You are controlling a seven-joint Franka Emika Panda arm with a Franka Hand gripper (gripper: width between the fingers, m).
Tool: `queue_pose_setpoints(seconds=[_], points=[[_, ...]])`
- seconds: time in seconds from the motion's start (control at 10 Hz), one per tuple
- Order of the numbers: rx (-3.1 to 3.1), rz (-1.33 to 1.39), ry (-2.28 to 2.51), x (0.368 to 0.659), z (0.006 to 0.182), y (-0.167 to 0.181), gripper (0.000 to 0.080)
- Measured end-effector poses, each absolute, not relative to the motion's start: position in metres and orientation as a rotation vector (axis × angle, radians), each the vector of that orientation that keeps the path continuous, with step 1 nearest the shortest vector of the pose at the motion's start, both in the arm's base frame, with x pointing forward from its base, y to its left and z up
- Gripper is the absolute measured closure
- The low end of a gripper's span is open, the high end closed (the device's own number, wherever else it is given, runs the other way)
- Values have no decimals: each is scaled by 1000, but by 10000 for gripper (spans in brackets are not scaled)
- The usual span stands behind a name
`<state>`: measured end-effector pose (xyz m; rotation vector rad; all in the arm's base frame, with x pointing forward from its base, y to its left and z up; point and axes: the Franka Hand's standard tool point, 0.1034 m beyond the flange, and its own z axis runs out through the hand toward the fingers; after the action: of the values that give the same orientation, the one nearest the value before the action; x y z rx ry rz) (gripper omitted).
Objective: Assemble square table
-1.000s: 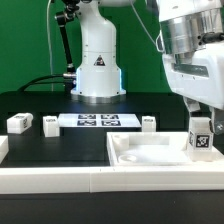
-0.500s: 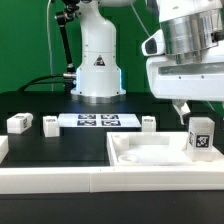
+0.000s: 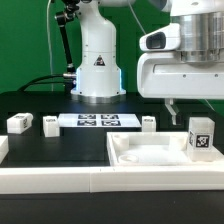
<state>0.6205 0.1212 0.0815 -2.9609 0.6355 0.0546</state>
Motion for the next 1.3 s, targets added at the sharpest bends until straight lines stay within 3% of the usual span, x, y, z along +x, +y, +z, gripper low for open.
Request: queue_pose_setpoints(seconds=[0.6, 0.7, 0.8, 1.0, 1.3], points=[[-3030, 15, -22, 621, 81, 117, 150], [-3030, 16, 0, 621, 81, 117, 283], [-3030, 16, -1, 621, 81, 117, 283], [-3029, 17, 42, 621, 81, 117, 511], [-3017, 25, 261, 622, 81, 117, 511]])
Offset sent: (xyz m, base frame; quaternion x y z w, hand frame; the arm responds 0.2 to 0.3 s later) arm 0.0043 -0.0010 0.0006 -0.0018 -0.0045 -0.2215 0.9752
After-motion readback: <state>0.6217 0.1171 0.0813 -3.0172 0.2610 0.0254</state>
